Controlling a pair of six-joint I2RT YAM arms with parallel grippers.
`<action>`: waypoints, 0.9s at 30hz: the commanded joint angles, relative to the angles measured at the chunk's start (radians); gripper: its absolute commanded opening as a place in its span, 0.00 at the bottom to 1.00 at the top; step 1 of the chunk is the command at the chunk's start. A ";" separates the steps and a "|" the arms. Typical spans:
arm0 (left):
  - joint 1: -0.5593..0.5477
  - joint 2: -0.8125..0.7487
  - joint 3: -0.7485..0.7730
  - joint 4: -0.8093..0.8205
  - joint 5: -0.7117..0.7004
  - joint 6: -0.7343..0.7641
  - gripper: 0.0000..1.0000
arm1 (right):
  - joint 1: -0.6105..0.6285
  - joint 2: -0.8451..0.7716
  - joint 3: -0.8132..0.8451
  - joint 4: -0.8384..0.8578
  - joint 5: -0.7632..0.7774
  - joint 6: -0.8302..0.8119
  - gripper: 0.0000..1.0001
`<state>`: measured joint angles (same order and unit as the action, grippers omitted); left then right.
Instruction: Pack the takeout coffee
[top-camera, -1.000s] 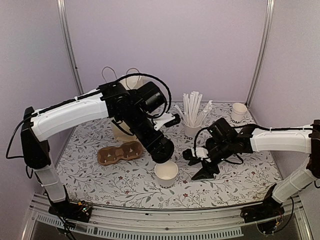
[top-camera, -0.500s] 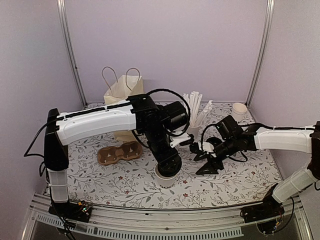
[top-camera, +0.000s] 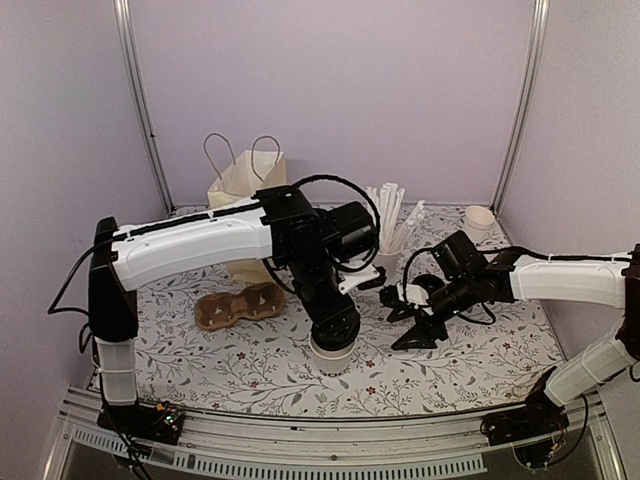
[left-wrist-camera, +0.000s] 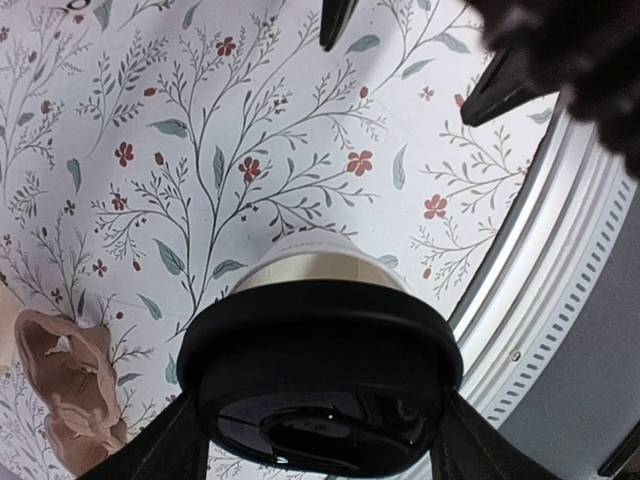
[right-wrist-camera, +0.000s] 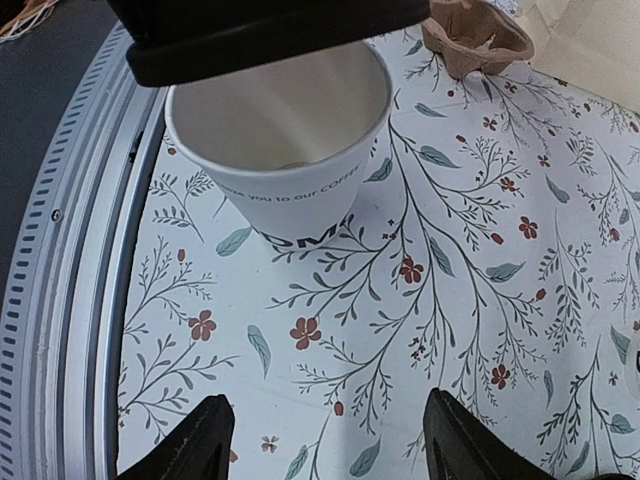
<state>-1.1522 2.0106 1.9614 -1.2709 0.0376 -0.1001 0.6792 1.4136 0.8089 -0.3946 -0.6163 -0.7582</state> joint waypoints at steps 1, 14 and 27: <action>-0.013 0.011 -0.016 -0.033 -0.022 0.013 0.72 | -0.004 -0.011 -0.009 0.010 -0.016 -0.008 0.69; -0.014 0.038 -0.025 -0.023 -0.004 0.028 0.72 | -0.004 -0.004 -0.008 0.000 -0.028 -0.012 0.68; -0.014 0.062 -0.029 -0.012 0.018 0.036 0.73 | -0.004 0.001 -0.008 -0.005 -0.032 -0.019 0.68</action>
<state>-1.1538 2.0579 1.9465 -1.2854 0.0223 -0.0895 0.6792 1.4136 0.8043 -0.4057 -0.6323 -0.7780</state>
